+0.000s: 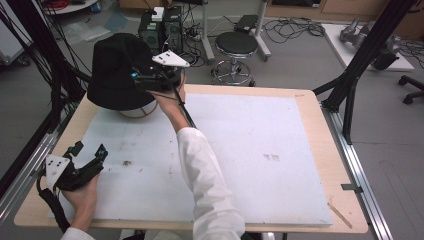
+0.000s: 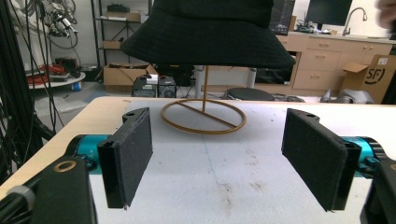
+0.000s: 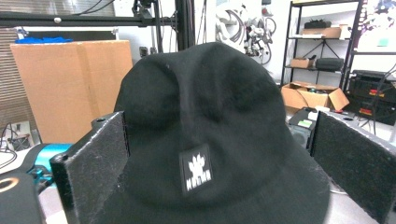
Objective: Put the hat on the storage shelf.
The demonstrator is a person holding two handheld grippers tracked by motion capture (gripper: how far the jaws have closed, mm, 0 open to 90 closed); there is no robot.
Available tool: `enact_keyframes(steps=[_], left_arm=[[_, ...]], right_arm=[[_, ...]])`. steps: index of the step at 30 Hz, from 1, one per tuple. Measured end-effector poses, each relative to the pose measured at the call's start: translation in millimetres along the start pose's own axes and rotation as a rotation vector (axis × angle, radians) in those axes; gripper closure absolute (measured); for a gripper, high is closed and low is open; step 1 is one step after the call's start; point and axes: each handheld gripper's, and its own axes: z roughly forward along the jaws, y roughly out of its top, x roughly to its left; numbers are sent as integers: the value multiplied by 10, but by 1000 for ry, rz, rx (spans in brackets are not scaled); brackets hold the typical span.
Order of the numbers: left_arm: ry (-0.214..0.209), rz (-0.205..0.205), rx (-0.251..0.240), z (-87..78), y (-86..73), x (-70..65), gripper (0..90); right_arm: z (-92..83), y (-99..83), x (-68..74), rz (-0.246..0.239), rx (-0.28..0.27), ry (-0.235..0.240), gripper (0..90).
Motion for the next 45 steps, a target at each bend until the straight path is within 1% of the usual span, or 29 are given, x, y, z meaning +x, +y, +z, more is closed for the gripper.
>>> enact_keyframes(steps=[1, 2, 3, 5, 6, 7, 8, 9, 10, 11, 12, 13, 14, 15, 16, 17, 19, 20, 21, 22, 23, 28, 29, 30, 32, 34, 35, 36, 45], left_arm=[[0, 4, 1, -8, 2, -9, 248], [-1, 4, 0, -14, 4, -22, 248], [-3, 5, -2, -19, 5, -36, 248], [-8, 15, -1, -31, 8, -63, 248], [-10, 17, -3, -36, 8, -78, 248], [-12, 17, -4, -43, 10, -90, 248], [-15, 13, -2, -54, 12, -100, 247], [-19, 8, -3, -66, 15, -109, 247], [-19, 5, -6, -76, 16, -119, 247], [-18, 6, -7, -86, 17, -130, 247], [-17, 10, -6, -98, 18, -138, 247], [-17, 10, -7, -108, 19, -146, 247], [-14, 12, -8, -118, 19, -154, 247], [-12, 15, -7, -130, 21, -161, 247], [-11, 19, -7, -142, 23, -165, 247], [-8, 18, -11, -151, 23, -174, 247], [-7, 29, -9, -168, 25, -182, 246], [-6, 28, -8, -171, 23, -188, 246], [-9, 26, -5, -171, 22, -193, 246], [-11, 27, -3, -169, 21, -196, 246], [-10, 23, -4, -167, 22, -203, 246], [-28, 23, -9, -146, 23, -254, 245], [-36, 15, -11, -137, 24, -263, 245], [-40, 10, -13, -125, 24, -273, 245], [-46, 14, -9, -102, 22, -290, 244], [-50, 14, -7, -74, 18, -306, 244], [-53, 12, -7, -59, 17, -316, 243], [-56, 13, -7, -44, 16, -323, 243], [-76, 14, -2, 57, 9, -388, 243]], right_arm=[[-142, -6, -28, -12, 6, -4, 37], [-216, -6, -48, -12, 2, -5, 37], [-216, -6, -48, -12, 2, -5, 37], [-352, 4, -95, -11, 6, -11, 34], [-492, 12, -140, -9, -9, -19, 34], [-492, 12, -140, -9, -9, -19, 34], [-562, 8, -164, 11, -10, -22, 34], [-706, -8, -205, 41, -13, -31, 34], [-706, -8, -205, 41, -13, -31, 34], [-860, -22, -222, 27, -10, -49, 34], [-937, -31, -233, 21, -9, -58, 34], [-937, -31, -233, 21, -9, -58, 34], [-1095, -47, -270, 25, -12, -69, 34], [-1175, -53, -291, 30, -12, -78, 34], [-1175, -53, -291, 30, -12, -78, 34], [-1333, -62, -329, 33, -26, -89, 34], [-1497, -68, -357, 32, -37, -100, 34], [-1497, -68, -357, 32, -37, -100, 34], [-1581, -72, -368, 34, -41, -104, 35], [-1748, -92, -397, 38, -56, -121, 34], [-1748, -92, -397, 38, -56, -121, 34], [-2187, -232, -516, 54, -64, -179, 35], [-2250, -262, -545, 53, -68, -188, 35], [-2250, -262, -545, 53, -68, -188, 35], [-2424, -351, -623, 63, -83, -209, 35], [-2476, -383, -649, 73, -94, -208, 35], [-2573, -452, -693, 93, -108, -209, 35], [-2615, -485, -714, 94, -111, -211, 35], [-2851, -696, -795, 102, -119, -251, 35]])
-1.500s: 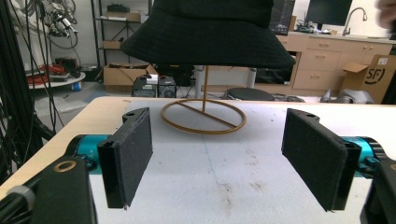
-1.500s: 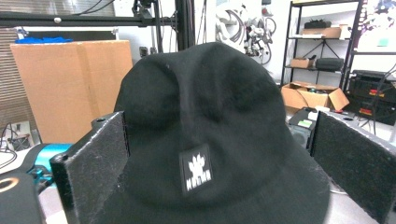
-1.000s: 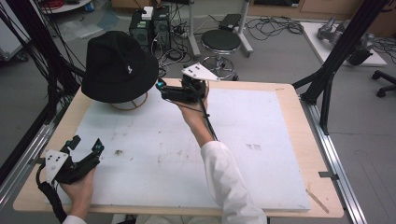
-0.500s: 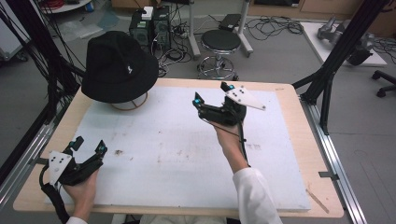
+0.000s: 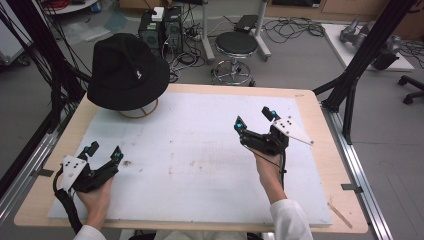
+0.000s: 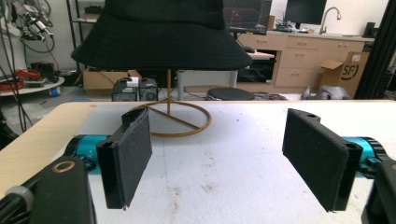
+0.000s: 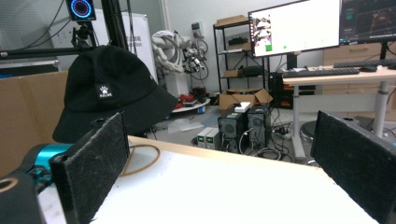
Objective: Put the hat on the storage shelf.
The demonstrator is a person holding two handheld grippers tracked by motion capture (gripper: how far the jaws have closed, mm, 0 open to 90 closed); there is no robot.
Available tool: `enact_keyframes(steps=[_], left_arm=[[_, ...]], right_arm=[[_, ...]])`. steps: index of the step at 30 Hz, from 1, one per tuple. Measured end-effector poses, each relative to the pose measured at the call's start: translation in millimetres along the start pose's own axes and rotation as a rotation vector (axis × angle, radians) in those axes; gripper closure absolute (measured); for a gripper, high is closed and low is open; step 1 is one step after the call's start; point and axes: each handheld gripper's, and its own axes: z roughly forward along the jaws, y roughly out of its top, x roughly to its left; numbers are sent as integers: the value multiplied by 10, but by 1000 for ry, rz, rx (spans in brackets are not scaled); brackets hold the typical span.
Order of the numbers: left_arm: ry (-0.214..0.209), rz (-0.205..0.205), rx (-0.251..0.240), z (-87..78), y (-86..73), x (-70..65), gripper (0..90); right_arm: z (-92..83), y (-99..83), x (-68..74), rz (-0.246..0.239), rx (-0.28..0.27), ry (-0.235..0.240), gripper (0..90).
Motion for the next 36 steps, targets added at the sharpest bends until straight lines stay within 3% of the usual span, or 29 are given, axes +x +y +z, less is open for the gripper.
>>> enact_keyframes(steps=[8, 19, 30, 36], left_arm=[[-20, 3, 4, 54, -7, -41, 243], [-15, -24, 4, 83, -16, -13, 243], [-14, -22, 10, 122, -24, -2, 243], [-16, -22, 11, 158, -30, -1, 243]], right_arm=[[-268, -134, -86, 2, 30, -40, 37], [-557, -316, -271, 23, 37, -111, 37], [-693, -575, -432, 32, 73, -156, 37], [-721, -617, -502, 28, 85, -176, 37]])
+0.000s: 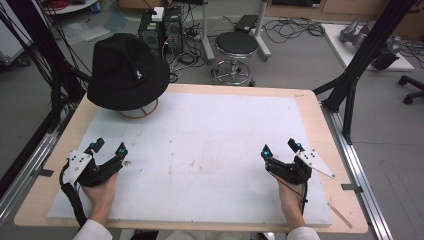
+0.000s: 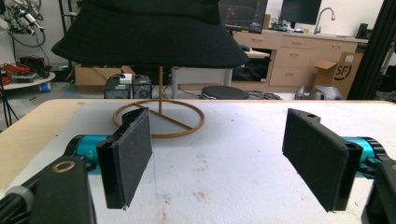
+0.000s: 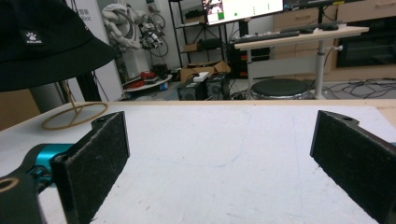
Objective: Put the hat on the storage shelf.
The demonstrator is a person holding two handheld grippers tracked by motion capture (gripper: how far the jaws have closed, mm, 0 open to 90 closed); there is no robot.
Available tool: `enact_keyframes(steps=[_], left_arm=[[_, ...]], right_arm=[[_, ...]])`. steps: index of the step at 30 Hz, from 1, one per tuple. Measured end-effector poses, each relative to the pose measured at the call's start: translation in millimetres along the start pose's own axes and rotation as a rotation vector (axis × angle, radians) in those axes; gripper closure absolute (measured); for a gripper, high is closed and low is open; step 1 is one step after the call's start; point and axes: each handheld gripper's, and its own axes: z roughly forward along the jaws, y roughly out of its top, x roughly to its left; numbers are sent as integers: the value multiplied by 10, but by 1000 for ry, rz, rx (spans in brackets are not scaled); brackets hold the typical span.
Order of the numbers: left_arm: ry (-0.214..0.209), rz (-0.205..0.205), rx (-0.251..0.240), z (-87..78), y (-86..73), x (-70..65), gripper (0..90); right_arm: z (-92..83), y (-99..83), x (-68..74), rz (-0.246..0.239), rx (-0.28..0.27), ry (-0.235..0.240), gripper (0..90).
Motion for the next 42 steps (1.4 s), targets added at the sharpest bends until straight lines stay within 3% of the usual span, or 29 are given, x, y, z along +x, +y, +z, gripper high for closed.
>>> enact_keyframes(steps=[5, 16, 42], left_arm=[[-6, -2, 6, 37, -11, -3, 243], [-12, -7, 10, 39, -15, 3, 244], [-10, -22, 18, 28, -23, 29, 244]], right_arm=[[-14, 0, -25, -15, 3, -16, 37], [-51, 13, -73, 21, -11, -43, 37], [-38, 0, -73, 44, 7, -43, 37]])
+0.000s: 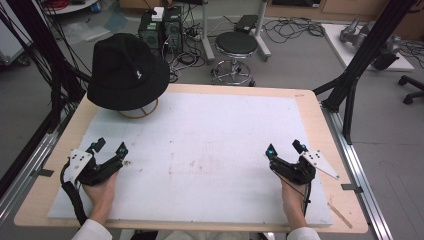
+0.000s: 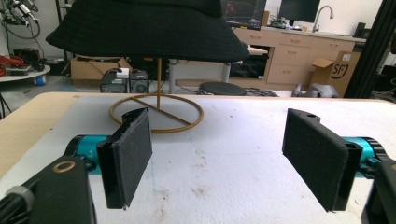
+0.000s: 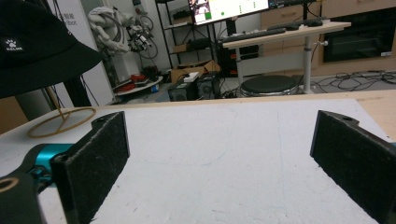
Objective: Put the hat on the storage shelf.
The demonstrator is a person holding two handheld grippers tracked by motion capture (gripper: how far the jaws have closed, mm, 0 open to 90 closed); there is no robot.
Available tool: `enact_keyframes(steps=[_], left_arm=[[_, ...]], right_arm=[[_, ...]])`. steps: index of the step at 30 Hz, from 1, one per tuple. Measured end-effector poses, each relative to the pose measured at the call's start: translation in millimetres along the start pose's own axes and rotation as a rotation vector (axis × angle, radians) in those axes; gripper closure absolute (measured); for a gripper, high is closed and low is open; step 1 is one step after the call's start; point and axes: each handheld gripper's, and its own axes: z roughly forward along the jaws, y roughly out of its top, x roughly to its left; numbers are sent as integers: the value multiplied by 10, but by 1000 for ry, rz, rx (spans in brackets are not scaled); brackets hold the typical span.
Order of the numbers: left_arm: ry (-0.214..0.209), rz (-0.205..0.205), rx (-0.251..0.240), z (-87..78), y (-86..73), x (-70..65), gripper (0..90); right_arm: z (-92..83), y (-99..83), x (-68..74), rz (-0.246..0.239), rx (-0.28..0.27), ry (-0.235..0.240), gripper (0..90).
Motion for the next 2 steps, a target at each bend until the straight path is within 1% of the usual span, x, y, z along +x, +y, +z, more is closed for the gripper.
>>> enact_keyframes(steps=[2], left_arm=[[0, 0, 0, 2, 0, -1, 244]], right_arm=[[0, 0, 0, 1, 0, 0, 37]])
